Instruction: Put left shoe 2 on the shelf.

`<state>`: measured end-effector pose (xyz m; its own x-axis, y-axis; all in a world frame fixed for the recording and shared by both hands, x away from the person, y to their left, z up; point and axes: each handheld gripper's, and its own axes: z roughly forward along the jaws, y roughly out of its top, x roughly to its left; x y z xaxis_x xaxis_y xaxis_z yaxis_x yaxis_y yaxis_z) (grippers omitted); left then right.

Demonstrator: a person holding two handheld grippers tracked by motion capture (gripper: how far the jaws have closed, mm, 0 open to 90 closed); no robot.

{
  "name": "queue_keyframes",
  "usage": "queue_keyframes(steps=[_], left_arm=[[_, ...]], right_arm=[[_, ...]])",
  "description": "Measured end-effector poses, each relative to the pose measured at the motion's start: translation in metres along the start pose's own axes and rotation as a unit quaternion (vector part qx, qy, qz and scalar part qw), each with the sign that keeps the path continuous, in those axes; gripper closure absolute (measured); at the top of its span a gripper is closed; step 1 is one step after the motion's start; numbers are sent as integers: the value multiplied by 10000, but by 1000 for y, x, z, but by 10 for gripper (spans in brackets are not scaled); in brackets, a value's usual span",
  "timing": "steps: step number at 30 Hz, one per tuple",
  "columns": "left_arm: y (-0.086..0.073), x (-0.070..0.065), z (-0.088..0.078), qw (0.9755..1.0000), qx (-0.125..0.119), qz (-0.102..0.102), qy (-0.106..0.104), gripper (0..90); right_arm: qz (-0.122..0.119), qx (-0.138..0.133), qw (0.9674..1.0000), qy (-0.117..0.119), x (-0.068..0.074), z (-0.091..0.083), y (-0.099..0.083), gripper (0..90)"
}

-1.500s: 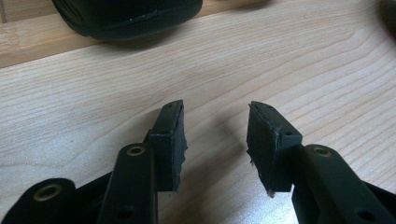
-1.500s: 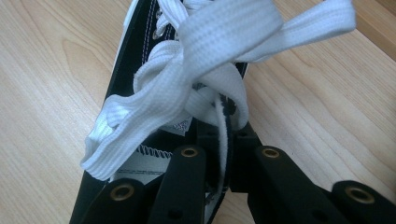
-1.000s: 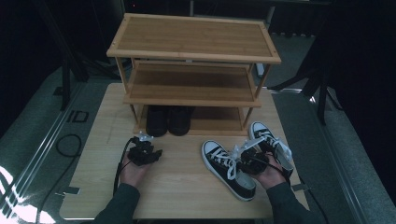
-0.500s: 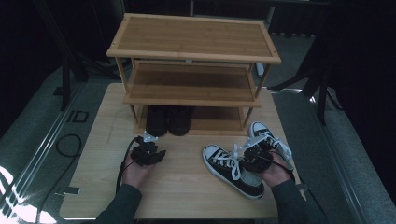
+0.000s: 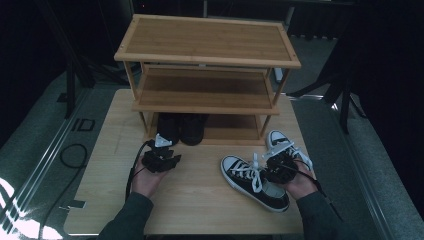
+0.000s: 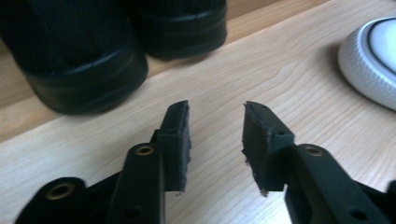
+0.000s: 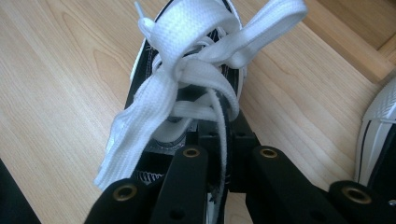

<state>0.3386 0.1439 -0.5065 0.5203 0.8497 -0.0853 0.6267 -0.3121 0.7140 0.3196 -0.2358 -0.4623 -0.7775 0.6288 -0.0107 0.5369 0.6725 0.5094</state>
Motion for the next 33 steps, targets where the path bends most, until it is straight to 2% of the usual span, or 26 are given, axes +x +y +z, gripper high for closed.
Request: queue_keyframes(steps=[5, 8, 10, 13, 15, 18, 23, 28, 33], left_arm=[[12, -2, -4, 9999, -71, 86, -76, 725], [21, -3, -7, 9996, -107, 267, -26, 801], [26, -2, -9, 9994, -121, 304, -56, 856], [35, -3, -10, 9990, -108, 421, -47, 894], [41, -4, -10, 9987, -95, 509, -12, 896], [50, -4, -10, 9991, -84, 403, -26, 897], [60, -5, -9, 9987, -116, 486, -69, 897], [75, -11, -13, 9964, -207, 799, -209, 897], [88, -15, -17, 9948, -288, 946, -255, 897]], right_arm=[[-6, -38, 10000, 37, -1, -5, 3, 883], [-30, -65, 10000, 39, -2, -8, 5, 882], [-27, -92, 9999, 55, -2, -9, 6, 882], [-35, -98, 9999, 73, -2, -12, 8, 882], [-51, -121, 9999, 58, -3, -13, 9, 882], [-4, -119, 9999, 45, -4, -15, 10, 882], [0, -103, 9999, 24, -5, -16, 11, 882], [-29, -82, 10000, 43, -4, -16, 12, 882], [-53, -86, 9999, 30, -3, -17, 15, 882]])
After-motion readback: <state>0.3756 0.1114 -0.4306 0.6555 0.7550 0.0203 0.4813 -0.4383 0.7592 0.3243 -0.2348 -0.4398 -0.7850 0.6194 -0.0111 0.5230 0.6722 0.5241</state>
